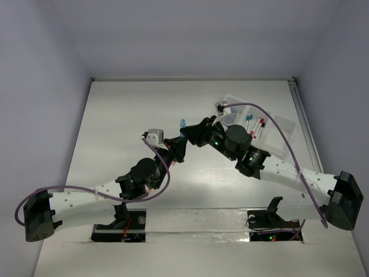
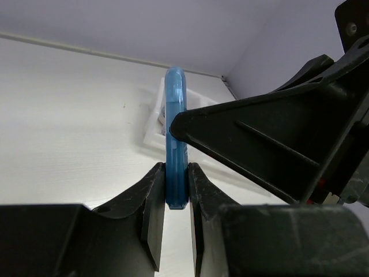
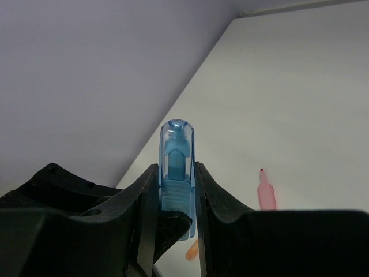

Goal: Sort the stationery into containers
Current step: Close the pen cap on the pen.

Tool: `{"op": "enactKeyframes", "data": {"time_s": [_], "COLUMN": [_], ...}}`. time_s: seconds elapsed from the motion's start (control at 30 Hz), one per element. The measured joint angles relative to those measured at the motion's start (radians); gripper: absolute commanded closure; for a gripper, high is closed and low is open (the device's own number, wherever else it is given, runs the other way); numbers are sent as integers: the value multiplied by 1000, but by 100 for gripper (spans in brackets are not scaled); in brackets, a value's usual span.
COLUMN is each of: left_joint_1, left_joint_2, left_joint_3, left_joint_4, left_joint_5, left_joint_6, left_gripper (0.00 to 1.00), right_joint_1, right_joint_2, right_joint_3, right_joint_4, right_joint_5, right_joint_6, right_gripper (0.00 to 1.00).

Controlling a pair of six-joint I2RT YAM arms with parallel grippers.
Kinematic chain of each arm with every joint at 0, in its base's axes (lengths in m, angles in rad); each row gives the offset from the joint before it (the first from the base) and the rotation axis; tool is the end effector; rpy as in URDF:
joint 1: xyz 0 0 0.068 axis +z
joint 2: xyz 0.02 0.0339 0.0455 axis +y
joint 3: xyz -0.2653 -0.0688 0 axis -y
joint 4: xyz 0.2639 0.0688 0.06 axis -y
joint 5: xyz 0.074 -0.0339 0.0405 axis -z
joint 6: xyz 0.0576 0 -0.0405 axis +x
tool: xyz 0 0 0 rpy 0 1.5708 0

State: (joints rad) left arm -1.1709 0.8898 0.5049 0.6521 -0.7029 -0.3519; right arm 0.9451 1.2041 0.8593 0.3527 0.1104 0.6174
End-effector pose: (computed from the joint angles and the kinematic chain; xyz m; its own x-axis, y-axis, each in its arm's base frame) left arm 0.1253 -0.2009 0.3073 -0.0621 -0.5286 -0.8466 0.4673 0.7341 -0.4927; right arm 0.1954 0.2595 0.3295 -0.4253 0.3939 -0.8149 -0.6070 0.5437 0.5796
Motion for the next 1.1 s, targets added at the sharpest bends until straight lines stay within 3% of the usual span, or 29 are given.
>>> {"op": "enactKeyframes", "data": {"time_s": [0.03,0.1,0.13,0.17,0.33,0.6,0.77,0.97,1.1], "left_joint_1": [-1,-2,-2,-2,1,1,1,1,1], "left_joint_2": [-2,-5,-5,-6,-11,-29,-36,-55,-70], "left_joint_3": [0,0,0,0,-8,-69,-95,-104,-104], "left_joint_4": [-4,-7,-10,-14,-5,47,49,54,56], "left_joint_5": [0,0,2,4,31,117,154,173,173], "left_joint_6": [7,21,27,30,39,3,-16,-24,-24], "left_gripper": [100,100,100,100,100,100,100,100,100], "right_joint_1": [2,8,11,12,27,45,45,45,45], "right_joint_2": [0,0,0,0,-29,-45,-24,36,60], "right_joint_3": [0,1,1,1,18,151,217,267,267], "right_joint_4": [-2,-6,-10,-13,-130,-334,-390,-433,-467], "right_joint_5": [0,10,16,21,63,158,204,233,233], "right_joint_6": [5,9,10,14,11,-56,-79,-79,-73], "right_gripper": [80,68,58,41,15,14,26,28,36]}}
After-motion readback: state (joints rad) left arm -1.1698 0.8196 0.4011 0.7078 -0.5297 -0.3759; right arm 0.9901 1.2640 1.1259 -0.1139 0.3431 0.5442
